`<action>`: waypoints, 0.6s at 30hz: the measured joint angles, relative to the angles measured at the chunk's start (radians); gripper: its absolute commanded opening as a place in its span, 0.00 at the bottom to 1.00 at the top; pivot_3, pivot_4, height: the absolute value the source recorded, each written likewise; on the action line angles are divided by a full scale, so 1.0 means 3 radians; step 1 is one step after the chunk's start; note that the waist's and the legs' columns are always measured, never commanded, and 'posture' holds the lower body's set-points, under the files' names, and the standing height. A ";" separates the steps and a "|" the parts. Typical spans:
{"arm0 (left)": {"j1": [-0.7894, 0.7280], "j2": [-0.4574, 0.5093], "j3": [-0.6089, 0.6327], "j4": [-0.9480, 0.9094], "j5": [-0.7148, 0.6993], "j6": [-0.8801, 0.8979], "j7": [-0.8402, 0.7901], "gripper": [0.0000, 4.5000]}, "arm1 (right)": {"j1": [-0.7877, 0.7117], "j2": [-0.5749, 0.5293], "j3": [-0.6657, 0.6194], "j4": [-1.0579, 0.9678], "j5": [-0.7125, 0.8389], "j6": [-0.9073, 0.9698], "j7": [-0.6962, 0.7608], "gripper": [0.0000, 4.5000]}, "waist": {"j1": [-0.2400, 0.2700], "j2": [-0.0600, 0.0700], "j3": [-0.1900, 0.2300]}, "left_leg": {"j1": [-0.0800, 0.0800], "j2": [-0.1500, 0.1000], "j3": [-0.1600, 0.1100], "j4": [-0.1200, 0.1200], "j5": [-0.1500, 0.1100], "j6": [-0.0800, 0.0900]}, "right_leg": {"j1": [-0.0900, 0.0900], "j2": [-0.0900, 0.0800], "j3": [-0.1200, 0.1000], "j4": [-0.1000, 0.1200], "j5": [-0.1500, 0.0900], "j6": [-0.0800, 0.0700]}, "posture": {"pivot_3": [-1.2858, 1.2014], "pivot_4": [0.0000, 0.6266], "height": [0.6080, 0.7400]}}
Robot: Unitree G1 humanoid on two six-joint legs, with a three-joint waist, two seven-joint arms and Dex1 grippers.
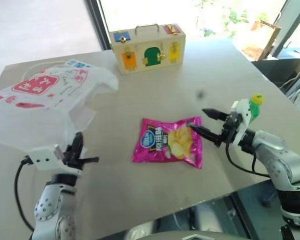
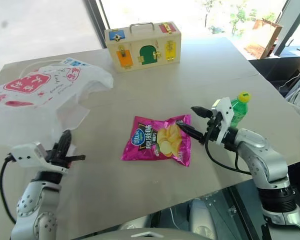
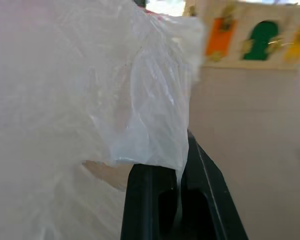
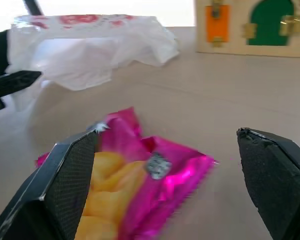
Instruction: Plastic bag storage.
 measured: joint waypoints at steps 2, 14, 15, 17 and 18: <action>-0.0006 0.0022 0.0005 0.0001 -0.0123 0.0039 -0.0056 0.01 | 0.0080 -0.0006 -0.0020 -0.0003 0.0071 0.0308 -0.0154 1.00 | -0.0011 0.0000 0.0000 | -0.0003 0.0001 0.0001 -0.0002 0.0000 -0.0001 | -0.0004 0.0002 0.0003 0.0000 0.0000 0.0000 | 0.52 0.24 1.00; 0.0153 0.0082 -0.0105 0.0004 -0.0299 0.0175 -0.0274 0.01 | -0.0094 0.0200 -0.0109 0.0054 0.1361 0.1762 -0.0422 1.00 | -0.0004 0.0002 0.0001 | -0.0003 0.0000 0.0002 0.0002 -0.0001 0.0000 | -0.0001 0.0002 0.0004 0.0000 0.0000 0.0000 | 0.52 0.24 1.00; 0.0163 0.0084 -0.0143 0.0004 -0.0314 0.0188 -0.0312 0.01 | -0.0168 0.0278 -0.0064 0.0162 0.1305 0.1753 -0.0455 1.00 | -0.0011 0.0002 0.0000 | -0.0003 0.0001 0.0003 0.0003 0.0000 -0.0001 | -0.0002 0.0003 0.0004 0.0001 0.0001 0.0000 | 0.52 0.24 1.00; 0.0205 0.0101 -0.0238 -0.0011 -0.0370 0.0223 -0.0417 0.01 | -0.0326 0.0447 0.0068 0.0455 0.1111 0.1706 -0.0531 1.00 | -0.0025 0.0004 0.0001 | -0.0003 0.0001 0.0003 0.0002 0.0000 -0.0001 | -0.0004 0.0003 0.0004 0.0003 0.0001 0.0000 | 0.52 0.24 1.00; 0.0227 0.0115 -0.0265 -0.0029 -0.0389 0.0243 -0.0467 0.01 | -0.0365 0.0497 0.0108 0.0552 0.1043 0.1677 -0.0551 1.00 | -0.0028 0.0004 0.0001 | -0.0003 0.0001 0.0002 0.0002 0.0000 -0.0001 | -0.0005 0.0003 0.0004 0.0003 0.0000 0.0000 | 0.52 0.24 1.00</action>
